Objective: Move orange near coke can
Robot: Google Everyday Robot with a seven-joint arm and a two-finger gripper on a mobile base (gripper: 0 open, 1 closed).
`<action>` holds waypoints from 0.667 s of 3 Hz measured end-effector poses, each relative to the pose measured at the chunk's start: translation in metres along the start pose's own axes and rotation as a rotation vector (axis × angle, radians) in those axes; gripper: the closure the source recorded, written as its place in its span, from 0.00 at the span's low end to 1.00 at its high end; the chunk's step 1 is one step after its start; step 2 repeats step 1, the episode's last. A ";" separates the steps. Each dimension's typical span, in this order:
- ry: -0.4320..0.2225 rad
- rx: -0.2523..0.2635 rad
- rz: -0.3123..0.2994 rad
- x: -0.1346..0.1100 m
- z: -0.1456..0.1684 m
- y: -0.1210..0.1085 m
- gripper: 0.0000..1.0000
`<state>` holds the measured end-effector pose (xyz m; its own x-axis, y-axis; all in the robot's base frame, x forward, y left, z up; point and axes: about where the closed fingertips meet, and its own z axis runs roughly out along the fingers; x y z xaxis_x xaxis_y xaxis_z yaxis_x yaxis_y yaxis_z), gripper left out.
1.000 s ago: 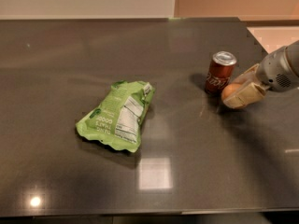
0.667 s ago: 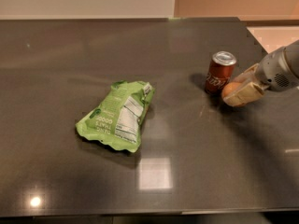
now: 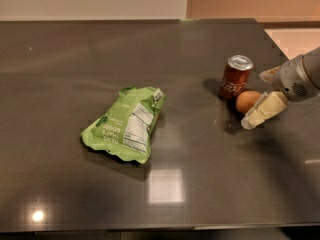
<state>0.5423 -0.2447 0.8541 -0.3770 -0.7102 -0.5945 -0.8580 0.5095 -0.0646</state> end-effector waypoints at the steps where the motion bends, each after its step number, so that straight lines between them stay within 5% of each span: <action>1: 0.000 0.000 0.000 0.000 0.000 0.000 0.00; 2: 0.000 0.000 0.000 0.000 0.000 0.000 0.00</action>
Offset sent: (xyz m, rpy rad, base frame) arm 0.0000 0.0000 0.0000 0.0000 0.0000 0.0000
